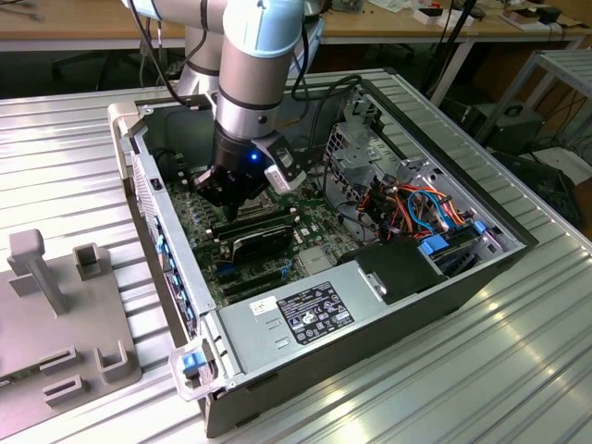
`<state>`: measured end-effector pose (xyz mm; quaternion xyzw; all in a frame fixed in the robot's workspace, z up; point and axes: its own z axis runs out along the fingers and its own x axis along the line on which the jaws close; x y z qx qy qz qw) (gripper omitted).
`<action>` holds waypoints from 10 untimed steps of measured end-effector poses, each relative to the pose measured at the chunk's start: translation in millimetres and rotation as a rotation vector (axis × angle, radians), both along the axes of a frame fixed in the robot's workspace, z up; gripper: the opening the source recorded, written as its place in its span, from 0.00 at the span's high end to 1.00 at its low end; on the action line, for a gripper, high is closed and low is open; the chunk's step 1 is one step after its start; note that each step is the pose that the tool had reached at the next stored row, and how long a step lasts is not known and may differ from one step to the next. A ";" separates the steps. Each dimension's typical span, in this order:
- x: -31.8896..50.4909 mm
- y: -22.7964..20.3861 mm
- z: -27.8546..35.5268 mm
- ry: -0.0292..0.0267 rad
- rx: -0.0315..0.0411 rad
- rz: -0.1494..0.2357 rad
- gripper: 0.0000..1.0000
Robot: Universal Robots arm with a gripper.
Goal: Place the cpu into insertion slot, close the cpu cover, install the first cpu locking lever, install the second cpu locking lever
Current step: 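Install the second cpu locking lever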
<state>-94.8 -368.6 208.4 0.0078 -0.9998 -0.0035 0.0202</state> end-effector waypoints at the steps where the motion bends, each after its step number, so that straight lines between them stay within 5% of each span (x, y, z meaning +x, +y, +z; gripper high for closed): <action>1: 0.0 0.4 -0.6 -0.0001 0.0001 0.000 0.89; 10: 0.0 3.3 -2.8 0.0002 -0.0001 0.000 0.89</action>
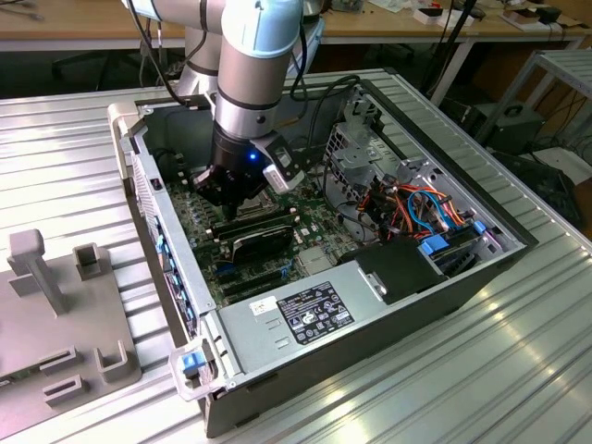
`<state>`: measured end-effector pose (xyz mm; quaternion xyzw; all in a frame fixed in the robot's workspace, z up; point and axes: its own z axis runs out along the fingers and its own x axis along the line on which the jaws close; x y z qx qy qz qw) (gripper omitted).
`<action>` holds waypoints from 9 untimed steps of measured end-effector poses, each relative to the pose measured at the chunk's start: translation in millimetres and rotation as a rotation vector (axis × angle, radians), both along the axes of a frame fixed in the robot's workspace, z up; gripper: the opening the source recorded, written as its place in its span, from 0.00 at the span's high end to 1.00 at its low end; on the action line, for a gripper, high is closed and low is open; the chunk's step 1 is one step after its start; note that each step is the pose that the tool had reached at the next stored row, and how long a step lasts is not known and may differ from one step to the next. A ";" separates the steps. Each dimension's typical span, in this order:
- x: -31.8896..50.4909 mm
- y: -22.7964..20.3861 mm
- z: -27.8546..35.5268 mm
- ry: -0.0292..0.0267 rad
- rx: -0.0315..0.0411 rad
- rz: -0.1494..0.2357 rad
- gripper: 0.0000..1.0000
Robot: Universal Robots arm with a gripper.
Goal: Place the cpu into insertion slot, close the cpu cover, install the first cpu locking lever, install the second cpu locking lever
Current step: 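Install the second cpu locking lever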
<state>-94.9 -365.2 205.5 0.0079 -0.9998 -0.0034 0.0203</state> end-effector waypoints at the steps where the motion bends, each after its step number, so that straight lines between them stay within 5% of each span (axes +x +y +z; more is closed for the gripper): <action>1: 0.0 0.2 -0.6 0.0000 0.0001 0.000 0.89; 9: 0.0 2.7 -3.3 0.0000 -0.0005 0.000 0.89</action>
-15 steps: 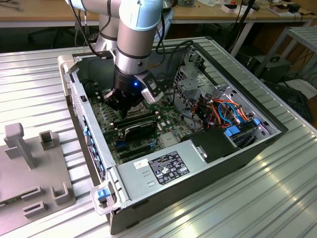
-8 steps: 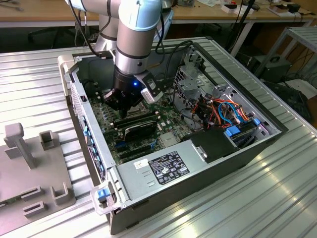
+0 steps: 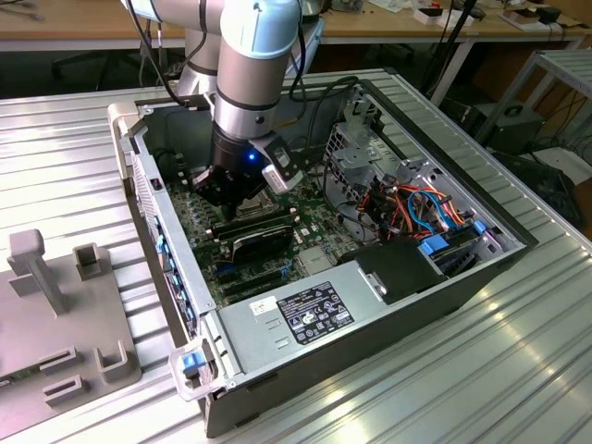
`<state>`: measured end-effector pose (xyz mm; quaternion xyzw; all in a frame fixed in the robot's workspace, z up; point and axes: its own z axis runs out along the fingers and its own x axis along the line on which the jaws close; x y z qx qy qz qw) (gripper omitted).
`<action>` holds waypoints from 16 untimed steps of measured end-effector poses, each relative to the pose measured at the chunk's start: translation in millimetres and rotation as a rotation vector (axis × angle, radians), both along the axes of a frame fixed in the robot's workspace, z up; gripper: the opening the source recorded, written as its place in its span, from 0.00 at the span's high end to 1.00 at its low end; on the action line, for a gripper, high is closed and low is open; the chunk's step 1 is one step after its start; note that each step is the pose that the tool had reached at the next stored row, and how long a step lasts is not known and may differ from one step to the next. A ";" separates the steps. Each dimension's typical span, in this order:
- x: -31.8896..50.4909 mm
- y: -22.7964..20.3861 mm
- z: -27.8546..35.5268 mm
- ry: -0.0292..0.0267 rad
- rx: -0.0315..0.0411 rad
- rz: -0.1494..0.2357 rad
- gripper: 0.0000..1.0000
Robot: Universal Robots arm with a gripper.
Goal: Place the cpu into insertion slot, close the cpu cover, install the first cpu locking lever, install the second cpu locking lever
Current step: 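Install the second cpu locking lever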
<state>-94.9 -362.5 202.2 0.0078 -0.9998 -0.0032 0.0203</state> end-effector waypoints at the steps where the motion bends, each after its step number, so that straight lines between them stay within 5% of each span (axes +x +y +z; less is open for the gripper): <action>1: 0.0 0.4 -0.2 0.0001 -0.0001 0.000 0.89; 10: 0.0 -3.6 -3.0 0.0000 0.0005 0.000 0.89; 16: 0.2 -3.6 7.8 -0.0003 0.0010 0.000 0.89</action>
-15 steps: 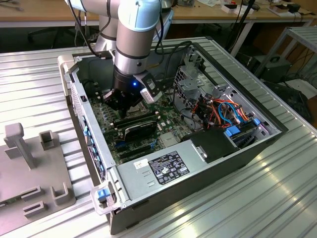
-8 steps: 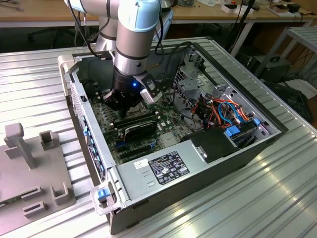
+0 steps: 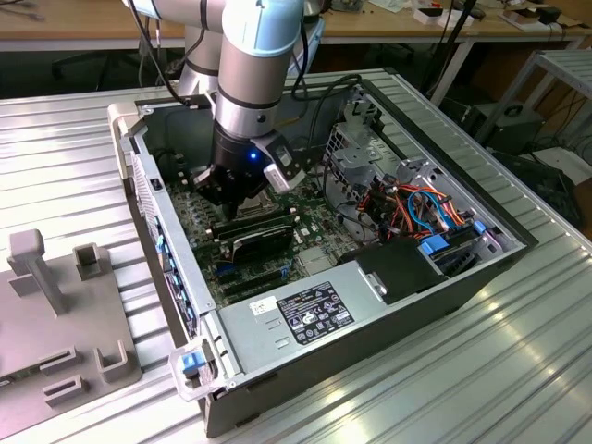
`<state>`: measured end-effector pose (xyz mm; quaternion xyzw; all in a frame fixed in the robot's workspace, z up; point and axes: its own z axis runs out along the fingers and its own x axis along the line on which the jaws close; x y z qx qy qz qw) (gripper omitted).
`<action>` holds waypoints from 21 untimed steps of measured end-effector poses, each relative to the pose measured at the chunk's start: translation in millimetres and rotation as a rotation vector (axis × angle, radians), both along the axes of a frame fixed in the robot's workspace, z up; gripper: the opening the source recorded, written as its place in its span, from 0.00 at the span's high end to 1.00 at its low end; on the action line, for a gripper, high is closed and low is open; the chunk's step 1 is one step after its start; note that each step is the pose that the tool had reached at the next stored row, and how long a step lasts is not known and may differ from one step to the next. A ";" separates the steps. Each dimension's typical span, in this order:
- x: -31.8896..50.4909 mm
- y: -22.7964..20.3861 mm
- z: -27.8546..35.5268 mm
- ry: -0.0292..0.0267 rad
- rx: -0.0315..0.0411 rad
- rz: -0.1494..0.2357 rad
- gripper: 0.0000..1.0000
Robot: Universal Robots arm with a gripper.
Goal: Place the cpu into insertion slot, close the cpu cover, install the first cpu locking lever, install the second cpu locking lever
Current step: 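Install the second cpu locking lever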
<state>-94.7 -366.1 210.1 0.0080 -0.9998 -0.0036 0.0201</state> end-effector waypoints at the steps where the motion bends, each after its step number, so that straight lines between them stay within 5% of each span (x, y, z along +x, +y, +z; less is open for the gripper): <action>1: -0.1 0.0 0.6 0.0001 -0.0002 0.000 0.89; 18: -2.1 0.9 -1.2 0.0000 0.0007 0.000 0.89; 21: -2.1 3.4 7.5 0.0000 0.0006 0.000 0.89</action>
